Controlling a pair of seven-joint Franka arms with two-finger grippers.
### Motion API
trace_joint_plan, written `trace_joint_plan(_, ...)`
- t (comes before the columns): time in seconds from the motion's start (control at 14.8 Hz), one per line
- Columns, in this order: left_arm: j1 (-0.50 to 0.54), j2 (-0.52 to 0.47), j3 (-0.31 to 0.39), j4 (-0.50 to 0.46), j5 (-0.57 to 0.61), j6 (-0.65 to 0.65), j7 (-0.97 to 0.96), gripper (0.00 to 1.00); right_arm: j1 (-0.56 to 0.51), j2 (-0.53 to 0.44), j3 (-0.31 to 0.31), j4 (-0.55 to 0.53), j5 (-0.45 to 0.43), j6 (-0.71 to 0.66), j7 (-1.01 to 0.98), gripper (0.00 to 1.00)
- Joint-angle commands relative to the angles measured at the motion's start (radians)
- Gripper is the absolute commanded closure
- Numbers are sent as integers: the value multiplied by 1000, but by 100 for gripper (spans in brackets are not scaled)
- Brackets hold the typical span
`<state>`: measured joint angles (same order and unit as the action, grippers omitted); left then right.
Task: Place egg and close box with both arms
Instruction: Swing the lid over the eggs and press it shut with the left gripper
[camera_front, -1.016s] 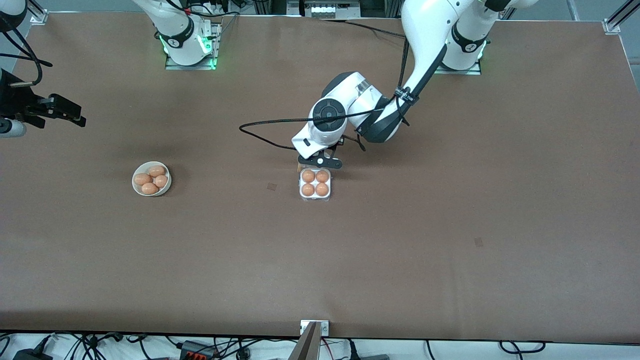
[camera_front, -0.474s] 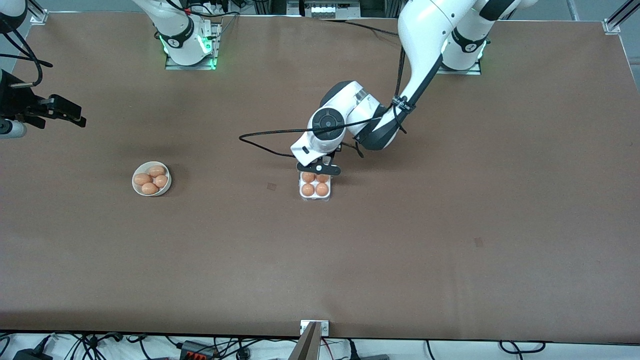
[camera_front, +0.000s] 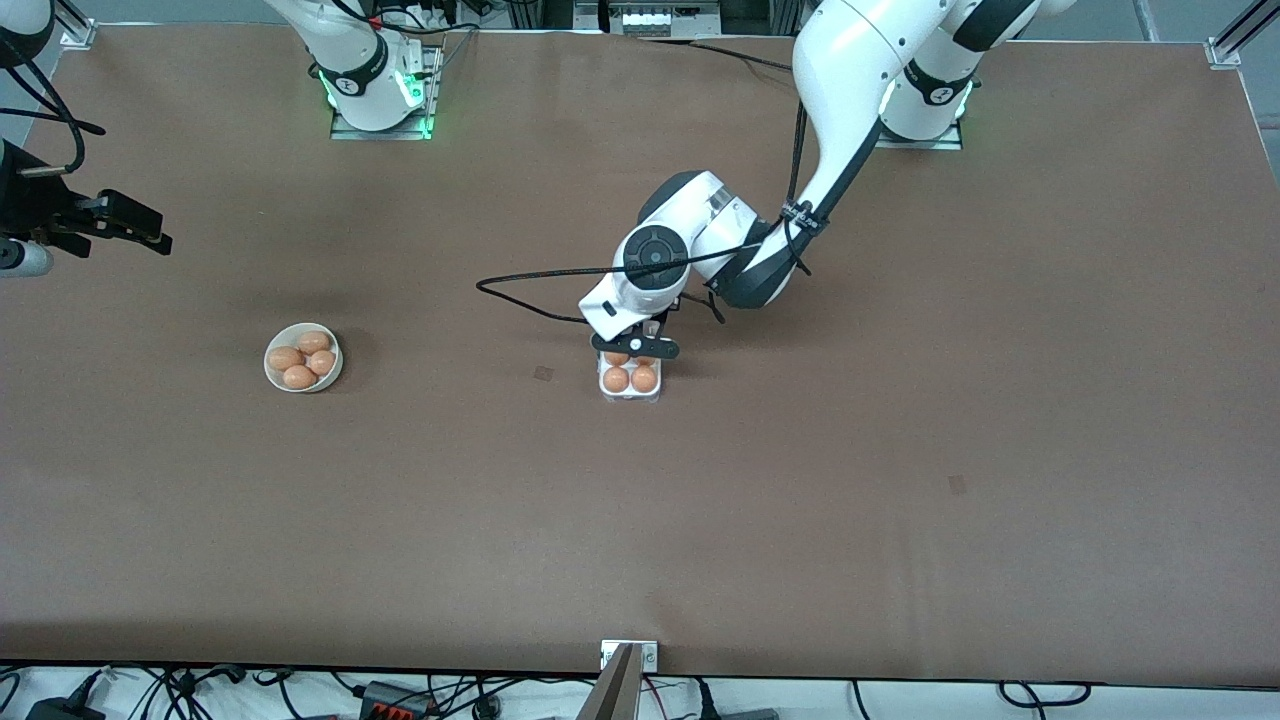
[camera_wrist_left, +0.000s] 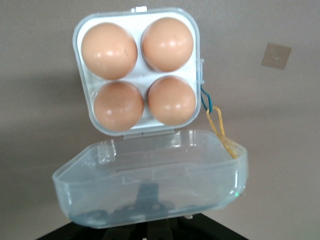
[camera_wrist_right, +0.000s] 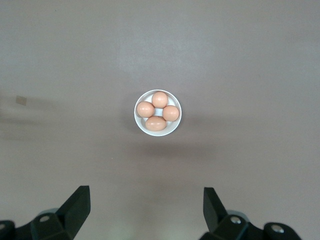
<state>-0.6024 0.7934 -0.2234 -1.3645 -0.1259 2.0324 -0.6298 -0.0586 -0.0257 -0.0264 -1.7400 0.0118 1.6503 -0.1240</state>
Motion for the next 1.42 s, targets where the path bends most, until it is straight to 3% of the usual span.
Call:
trace_joint_plan(0.0,-4,33,6,55,-1,-8,-5,100,-1,4,0,20,-6,-21,0,0)
trace_joint_plan(1.22,6,23,24,97,6,-35,-13,100,-1,4,0,20,-4,-23,1,0)
trace_joint_plan(1.35,7,7,29,97,11,-35,-14,93,-1,4,0,20,-6,-21,1,0)
